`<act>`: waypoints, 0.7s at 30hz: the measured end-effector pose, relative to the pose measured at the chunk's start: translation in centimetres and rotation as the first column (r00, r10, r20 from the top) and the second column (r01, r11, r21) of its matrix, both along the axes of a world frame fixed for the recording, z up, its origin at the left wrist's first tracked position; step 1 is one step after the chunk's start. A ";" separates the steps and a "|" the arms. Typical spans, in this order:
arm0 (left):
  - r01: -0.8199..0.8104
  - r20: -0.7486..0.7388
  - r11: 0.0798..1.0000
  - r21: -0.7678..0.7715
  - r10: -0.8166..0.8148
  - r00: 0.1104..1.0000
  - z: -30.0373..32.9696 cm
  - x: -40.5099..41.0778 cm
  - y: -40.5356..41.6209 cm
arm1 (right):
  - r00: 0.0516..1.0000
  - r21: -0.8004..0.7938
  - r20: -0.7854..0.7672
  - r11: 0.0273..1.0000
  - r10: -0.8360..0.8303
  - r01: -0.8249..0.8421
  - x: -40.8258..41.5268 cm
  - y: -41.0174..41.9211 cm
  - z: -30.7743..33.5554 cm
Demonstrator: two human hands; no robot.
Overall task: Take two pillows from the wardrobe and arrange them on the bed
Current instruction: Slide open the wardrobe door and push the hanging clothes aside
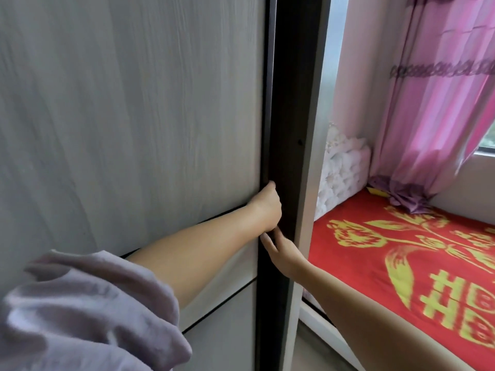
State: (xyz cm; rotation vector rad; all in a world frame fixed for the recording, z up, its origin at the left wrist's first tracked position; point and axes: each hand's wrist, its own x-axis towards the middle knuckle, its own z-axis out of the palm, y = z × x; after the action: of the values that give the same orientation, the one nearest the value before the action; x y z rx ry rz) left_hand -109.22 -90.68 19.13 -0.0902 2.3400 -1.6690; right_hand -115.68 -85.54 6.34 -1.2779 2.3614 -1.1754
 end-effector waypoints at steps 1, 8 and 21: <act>0.006 0.006 1.000 -0.022 -0.006 1.000 0.0 0.2 0.1 | 1.000 0.007 0.025 1.000 0.015 -0.015 0.3 -0.2 -0.2; 0.006 0.011 0.998 -0.056 -0.006 1.000 -0.2 2.5 0.6 | 0.998 0.020 0.057 0.999 0.025 -0.026 3.2 -0.5 -0.7; -0.085 -0.033 0.996 0.040 0.087 0.996 -0.5 17.6 -0.1 | 0.971 0.083 -0.038 0.969 0.235 -0.231 16.5 -1.9 -0.5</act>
State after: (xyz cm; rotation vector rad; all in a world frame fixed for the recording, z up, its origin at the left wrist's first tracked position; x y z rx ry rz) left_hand -91.58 -90.76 18.67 -0.2115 2.3572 -1.5937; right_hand -99.14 -87.44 5.84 -1.5222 2.1899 -0.9823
